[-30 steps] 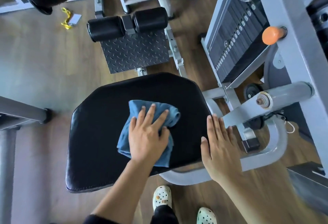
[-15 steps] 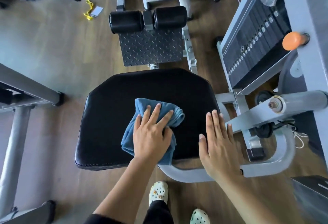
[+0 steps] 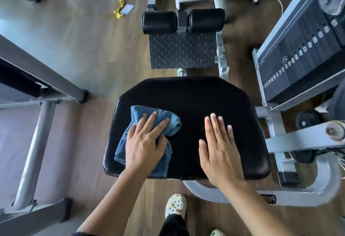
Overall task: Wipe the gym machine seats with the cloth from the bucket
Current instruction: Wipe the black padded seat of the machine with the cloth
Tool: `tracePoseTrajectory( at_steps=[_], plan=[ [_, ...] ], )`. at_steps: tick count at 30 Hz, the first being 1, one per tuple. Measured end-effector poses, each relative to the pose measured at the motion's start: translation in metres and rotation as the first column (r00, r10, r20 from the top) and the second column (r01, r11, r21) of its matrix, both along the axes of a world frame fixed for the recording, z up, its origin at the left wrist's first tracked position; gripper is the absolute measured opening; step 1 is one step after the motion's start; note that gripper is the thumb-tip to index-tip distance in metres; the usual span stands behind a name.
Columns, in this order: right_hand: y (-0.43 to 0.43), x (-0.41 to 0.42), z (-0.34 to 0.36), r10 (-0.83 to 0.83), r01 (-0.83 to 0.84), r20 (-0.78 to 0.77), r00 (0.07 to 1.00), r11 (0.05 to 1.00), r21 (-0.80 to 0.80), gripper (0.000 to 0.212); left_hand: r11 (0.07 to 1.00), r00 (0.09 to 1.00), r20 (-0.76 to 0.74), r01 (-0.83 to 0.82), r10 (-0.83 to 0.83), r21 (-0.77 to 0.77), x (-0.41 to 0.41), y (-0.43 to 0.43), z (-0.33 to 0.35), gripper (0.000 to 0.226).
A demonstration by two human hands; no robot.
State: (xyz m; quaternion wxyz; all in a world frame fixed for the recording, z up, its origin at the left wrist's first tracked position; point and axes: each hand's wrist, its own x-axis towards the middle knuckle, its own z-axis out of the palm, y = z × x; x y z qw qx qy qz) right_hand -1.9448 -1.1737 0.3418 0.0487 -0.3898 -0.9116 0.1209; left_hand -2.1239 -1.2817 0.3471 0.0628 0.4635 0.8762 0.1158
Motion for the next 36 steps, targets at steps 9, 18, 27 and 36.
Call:
tracePoseTrajectory(
  at_steps=[9,18,27,36],
  plan=[
    [0.013,-0.01,-0.006,-0.027,0.028,0.036,0.999,1.0,-0.002,0.059,0.962,0.963,-0.006,-0.27,0.269,-0.033,-0.045,0.039,-0.007,0.046],
    [0.029,0.005,-0.009,-0.102,0.104,0.074,0.992,0.994,-0.026,0.059,0.986,0.986,-0.024,-0.166,0.165,-0.036,-0.062,0.038,-0.009,0.046],
    [0.041,0.02,-0.011,-0.207,0.212,0.086,0.975,0.976,-0.046,0.059,0.952,0.952,-0.005,0.306,-0.306,0.024,-0.03,0.088,-0.014,0.045],
    [0.044,0.026,-0.006,-0.237,0.242,0.089,0.967,0.968,-0.058,0.06,0.957,0.956,0.026,0.291,-0.291,0.015,0.006,0.166,-0.02,0.045]
  ],
)
